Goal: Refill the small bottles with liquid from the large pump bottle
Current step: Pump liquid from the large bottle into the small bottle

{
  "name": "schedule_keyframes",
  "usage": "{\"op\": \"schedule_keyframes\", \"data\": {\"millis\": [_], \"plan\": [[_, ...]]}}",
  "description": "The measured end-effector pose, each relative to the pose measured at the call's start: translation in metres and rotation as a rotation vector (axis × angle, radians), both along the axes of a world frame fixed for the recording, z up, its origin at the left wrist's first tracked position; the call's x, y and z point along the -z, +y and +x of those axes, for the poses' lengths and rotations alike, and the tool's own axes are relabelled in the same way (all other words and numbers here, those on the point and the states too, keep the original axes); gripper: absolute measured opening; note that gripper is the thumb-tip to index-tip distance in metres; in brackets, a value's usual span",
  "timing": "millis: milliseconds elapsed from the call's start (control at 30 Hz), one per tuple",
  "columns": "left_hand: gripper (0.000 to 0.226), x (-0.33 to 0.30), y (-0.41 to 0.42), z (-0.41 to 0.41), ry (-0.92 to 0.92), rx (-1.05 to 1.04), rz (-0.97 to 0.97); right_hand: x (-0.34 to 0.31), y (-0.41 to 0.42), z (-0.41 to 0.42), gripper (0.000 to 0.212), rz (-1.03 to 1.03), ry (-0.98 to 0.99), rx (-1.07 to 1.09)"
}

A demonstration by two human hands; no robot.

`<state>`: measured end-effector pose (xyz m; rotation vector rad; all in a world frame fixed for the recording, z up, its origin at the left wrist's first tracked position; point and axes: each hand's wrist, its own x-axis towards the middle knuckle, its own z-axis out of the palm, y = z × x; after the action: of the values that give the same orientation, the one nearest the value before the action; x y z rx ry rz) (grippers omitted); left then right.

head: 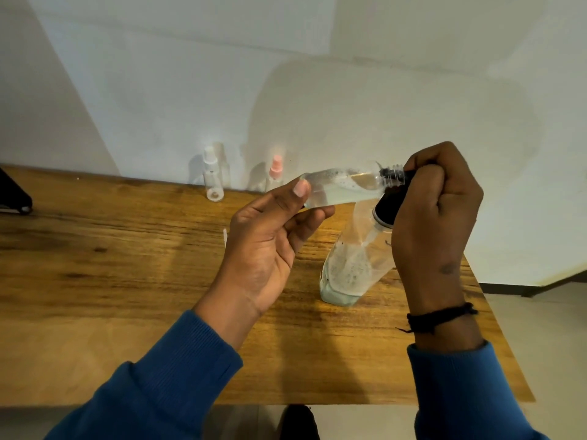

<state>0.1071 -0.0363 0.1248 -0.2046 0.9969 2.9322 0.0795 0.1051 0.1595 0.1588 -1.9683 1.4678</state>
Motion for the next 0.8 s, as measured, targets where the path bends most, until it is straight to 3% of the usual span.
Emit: {"op": "schedule_keyframes", "data": {"millis": [100,233,467,667,800], "plan": [[0.029,-0.0004,-0.0006,-0.001,-0.006,-0.007,-0.004,0.0009,-0.0017,-0.002,0.028,-0.028,0.008,-0.012],[0.009,0.001,0.0006,0.0004,-0.011,-0.015,0.002,0.0044,-0.0018,-0.0011,0.027,-0.043,0.0,-0.01],[0.035,0.0001,0.0002,-0.0002,-0.011,-0.015,0.008,0.0043,-0.0027,-0.0033,0.029,-0.065,0.023,-0.018],[0.022,0.0003,0.0007,0.0005,-0.009,-0.006,0.012,0.0011,0.0009,-0.0016,0.026,0.001,0.008,-0.018],[0.028,0.0012,0.0013,-0.0001,-0.011,-0.009,0.009,0.0038,-0.0011,-0.0031,0.03,-0.043,0.03,-0.025]]}}
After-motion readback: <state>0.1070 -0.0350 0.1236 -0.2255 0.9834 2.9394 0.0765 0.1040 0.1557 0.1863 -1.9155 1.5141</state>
